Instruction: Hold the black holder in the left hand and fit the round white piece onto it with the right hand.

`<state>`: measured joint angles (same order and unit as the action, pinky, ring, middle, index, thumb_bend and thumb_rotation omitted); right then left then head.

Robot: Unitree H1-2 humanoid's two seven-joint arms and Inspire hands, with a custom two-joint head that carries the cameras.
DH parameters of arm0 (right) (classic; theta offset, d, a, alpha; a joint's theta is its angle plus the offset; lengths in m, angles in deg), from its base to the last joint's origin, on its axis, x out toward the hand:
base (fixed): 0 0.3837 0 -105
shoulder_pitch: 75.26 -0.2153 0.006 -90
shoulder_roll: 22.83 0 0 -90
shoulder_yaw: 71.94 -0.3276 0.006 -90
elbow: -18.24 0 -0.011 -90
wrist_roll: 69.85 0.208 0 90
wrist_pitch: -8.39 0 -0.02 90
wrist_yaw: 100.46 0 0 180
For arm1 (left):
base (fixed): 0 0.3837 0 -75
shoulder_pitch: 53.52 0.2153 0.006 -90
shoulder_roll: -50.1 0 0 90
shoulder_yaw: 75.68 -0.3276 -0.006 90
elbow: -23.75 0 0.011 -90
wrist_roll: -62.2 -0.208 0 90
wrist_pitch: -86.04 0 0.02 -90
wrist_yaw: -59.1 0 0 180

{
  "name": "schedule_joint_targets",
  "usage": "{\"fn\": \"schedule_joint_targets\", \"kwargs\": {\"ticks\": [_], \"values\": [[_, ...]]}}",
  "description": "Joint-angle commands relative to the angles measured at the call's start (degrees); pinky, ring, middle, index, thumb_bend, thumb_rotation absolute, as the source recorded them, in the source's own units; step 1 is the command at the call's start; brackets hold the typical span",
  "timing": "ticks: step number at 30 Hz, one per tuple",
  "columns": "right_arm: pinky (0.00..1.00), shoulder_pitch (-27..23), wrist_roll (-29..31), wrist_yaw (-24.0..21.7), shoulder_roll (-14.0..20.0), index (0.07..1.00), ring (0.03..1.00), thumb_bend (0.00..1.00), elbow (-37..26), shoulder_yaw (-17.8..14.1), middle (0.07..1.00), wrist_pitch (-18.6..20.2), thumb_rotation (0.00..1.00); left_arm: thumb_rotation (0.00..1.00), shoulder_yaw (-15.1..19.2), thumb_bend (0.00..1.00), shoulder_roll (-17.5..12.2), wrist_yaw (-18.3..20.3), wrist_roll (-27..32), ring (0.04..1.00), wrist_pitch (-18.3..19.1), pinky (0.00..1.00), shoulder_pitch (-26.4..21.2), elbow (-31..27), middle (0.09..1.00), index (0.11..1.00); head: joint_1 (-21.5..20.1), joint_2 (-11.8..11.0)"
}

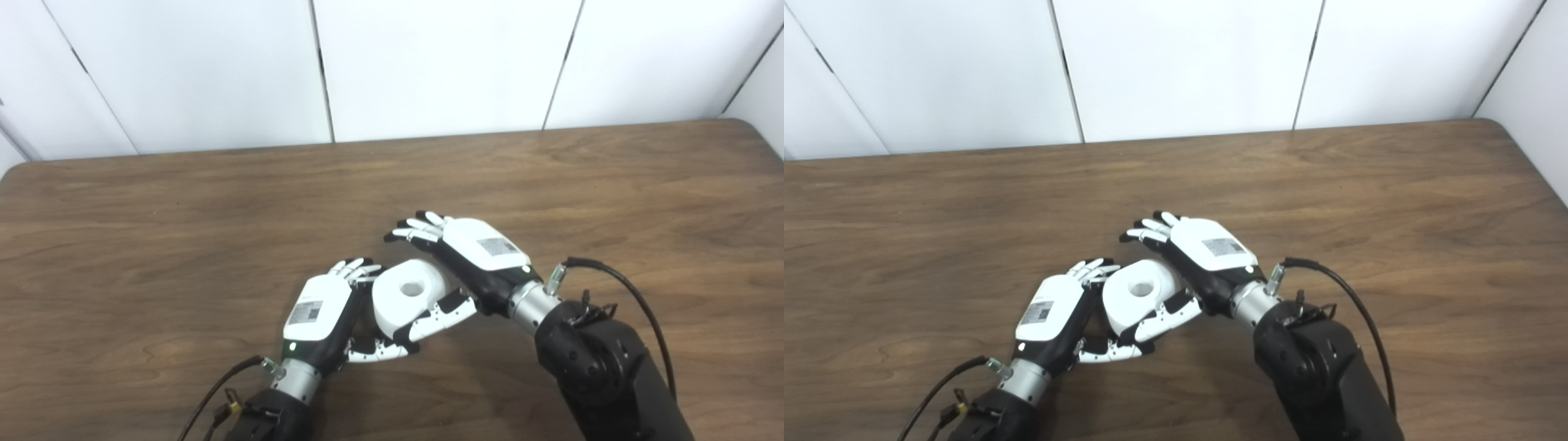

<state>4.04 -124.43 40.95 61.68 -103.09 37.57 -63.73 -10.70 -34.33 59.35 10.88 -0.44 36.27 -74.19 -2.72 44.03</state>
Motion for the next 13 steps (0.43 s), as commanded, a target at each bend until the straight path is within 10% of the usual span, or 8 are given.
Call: {"fn": "schedule_joint_targets", "kwargs": {"ticks": [1,13], "values": [[1.0,-2.36,0.14,-0.47,0.0,0.875,1.0,1.0,-2.82,-1.0,0.943,0.35,0.55,0.05,-0.66,0.52,-0.1,0.76,-1.4,0.902,0.4,0.93,-0.67,2.79,0.817,0.488,-0.02,-0.21],[1.0,-4.84,1.08,-4.98,0.6,0.893,1.0,1.0,-5.86,-3.23,0.947,2.13,0.53,0.05,-0.67,0.52,0.33,-0.43,-1.01,0.901,0.29,0.93,-1.48,4.75,0.817,0.488,0.21,-0.7]]}}
